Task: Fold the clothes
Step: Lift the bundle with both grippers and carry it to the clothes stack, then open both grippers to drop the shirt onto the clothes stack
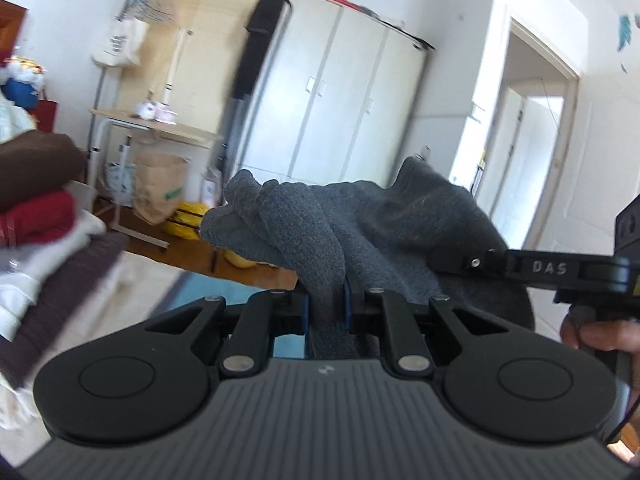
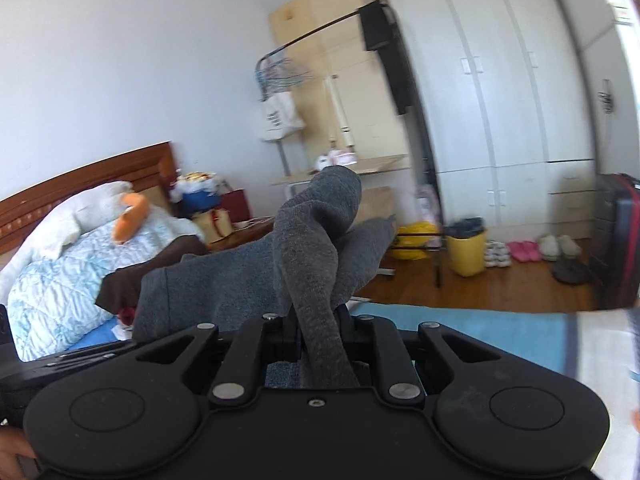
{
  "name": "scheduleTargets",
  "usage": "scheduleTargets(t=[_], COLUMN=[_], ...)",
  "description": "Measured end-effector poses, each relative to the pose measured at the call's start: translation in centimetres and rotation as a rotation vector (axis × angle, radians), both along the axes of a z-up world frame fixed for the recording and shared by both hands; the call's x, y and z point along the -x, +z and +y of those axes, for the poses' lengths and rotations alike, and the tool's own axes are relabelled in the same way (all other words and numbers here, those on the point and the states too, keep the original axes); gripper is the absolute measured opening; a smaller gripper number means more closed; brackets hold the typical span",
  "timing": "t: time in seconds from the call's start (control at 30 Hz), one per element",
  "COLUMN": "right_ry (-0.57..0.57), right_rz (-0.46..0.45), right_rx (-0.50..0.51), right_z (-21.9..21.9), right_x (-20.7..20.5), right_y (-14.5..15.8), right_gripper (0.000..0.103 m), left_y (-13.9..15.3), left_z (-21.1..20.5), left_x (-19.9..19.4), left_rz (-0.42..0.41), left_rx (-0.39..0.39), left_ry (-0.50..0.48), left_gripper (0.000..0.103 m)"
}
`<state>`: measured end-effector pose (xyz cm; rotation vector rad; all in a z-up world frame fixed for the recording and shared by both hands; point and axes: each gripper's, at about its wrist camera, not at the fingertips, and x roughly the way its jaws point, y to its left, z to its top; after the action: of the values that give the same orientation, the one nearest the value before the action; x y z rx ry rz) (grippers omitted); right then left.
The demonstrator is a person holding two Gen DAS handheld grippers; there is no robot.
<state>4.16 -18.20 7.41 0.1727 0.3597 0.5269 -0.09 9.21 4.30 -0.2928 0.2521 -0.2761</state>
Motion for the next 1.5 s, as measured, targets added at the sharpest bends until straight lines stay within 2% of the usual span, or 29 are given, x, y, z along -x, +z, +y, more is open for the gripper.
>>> scheduleTargets(t=[0.13, 0.23, 0.3, 0.37, 0.47, 0.57, 0.67, 0.73, 0.8, 0.83, 0.87, 0.9, 0.97, 1.0, 1.03, 1.2, 1.27, 1.33, 1.4, 1.5], right_ry=[0.094, 0.174, 0.235, 0.300, 0.407, 0.482, 0.533, 0.570, 0.539, 0.498, 0.449, 0.422, 0.391, 0.375, 0.372, 0.301, 0.280, 0.292, 0.348, 0.470], right_rz=[0.010, 0.003, -0.004, 0.000, -0.008, 0.018, 0.070, 0.119, 0.200, 0.212, 0.198, 0.169, 0.105, 0.072, 0.054, -0.017, -0.075, -0.141, -0.213, -0.273], right_rx=[-0.006, 0.012, 0.020, 0.001, -0.030, -0.086, -0.144, -0.176, -0.135, -0.077, 0.024, 0.064, 0.063, 0.063, 0.034, -0.056, -0.021, 0.024, 0.053, 0.053], right_z=[4.7, 9.0, 12.3, 15.5, 20.7, 26.3, 31.1, 34.2, 37.4, 38.9, 40.3, 40.8, 40.5, 40.4, 40.0, 35.4, 34.6, 34.5, 34.9, 36.6], right_x=[-2.8, -5.3, -7.4, -9.6, -13.3, -17.9, -22.6, -25.6, -28.0, -28.6, -28.8, -28.6, -28.1, -27.8, -27.6, -26.0, -25.0, -24.0, -22.7, -21.4], right_y=[1.0, 2.8, 4.9, 7.2, 10.6, 12.1, 10.9, 9.6, 6.9, 5.4, 3.7, 2.5, 0.5, -0.5, -0.8, 0.0, 0.4, 1.4, 2.6, 4.0], right_gripper=[0.017, 0.017, 0.016, 0.016, 0.016, 0.016, 0.016, 0.016, 0.020, 0.030, 0.031, 0.032, 0.033, 0.041, 0.044, 0.045, 0.045, 0.045, 0.045, 0.047], left_y=[0.9, 2.2, 3.9, 5.9, 8.8, 10.2, 9.9, 8.5, 6.4, 4.8, 3.2, 2.1, 0.4, 0.1, 0.2, 2.0, 3.6, 5.2, 6.0, 5.7], left_z=[4.3, 8.3, 11.8, 15.1, 19.0, 22.0, 25.1, 27.1, 29.1, 30.2, 31.0, 31.4, 31.7, 31.7, 31.6, 31.0, 29.9, 29.1, 29.4, 31.1], left_x=[-0.6, -0.8, -0.8, -1.1, -1.7, -3.7, -5.9, -7.6, -9.6, -10.9, -11.9, -12.3, -12.4, -12.0, -11.6, -10.4, -9.1, -8.3, -9.2, -11.1], left_rz=[-0.027, -0.072, -0.146, -0.185, -0.231, -0.188, -0.110, -0.030, 0.072, 0.138, 0.209, 0.226, 0.207, 0.191, 0.174, 0.116, 0.041, -0.032, -0.012, 0.091], left_rx=[0.008, 0.022, 0.072, 0.089, 0.035, -0.024, -0.040, -0.037, -0.020, -0.001, 0.002, 0.001, 0.003, 0.005, 0.009, -0.008, -0.022, -0.040, -0.053, -0.003], left_ry=[0.085, 0.154, 0.185, 0.235, 0.338, 0.457, 0.553, 0.612, 0.664, 0.683, 0.695, 0.708, 0.738, 0.741, 0.737, 0.689, 0.682, 0.674, 0.654, 0.615], left_gripper=[0.014, 0.014, 0.014, 0.014, 0.014, 0.014, 0.014, 0.014, 0.016, 0.018, 0.019, 0.019, 0.028, 0.032, 0.033, 0.033, 0.033, 0.043, 0.044, 0.044])
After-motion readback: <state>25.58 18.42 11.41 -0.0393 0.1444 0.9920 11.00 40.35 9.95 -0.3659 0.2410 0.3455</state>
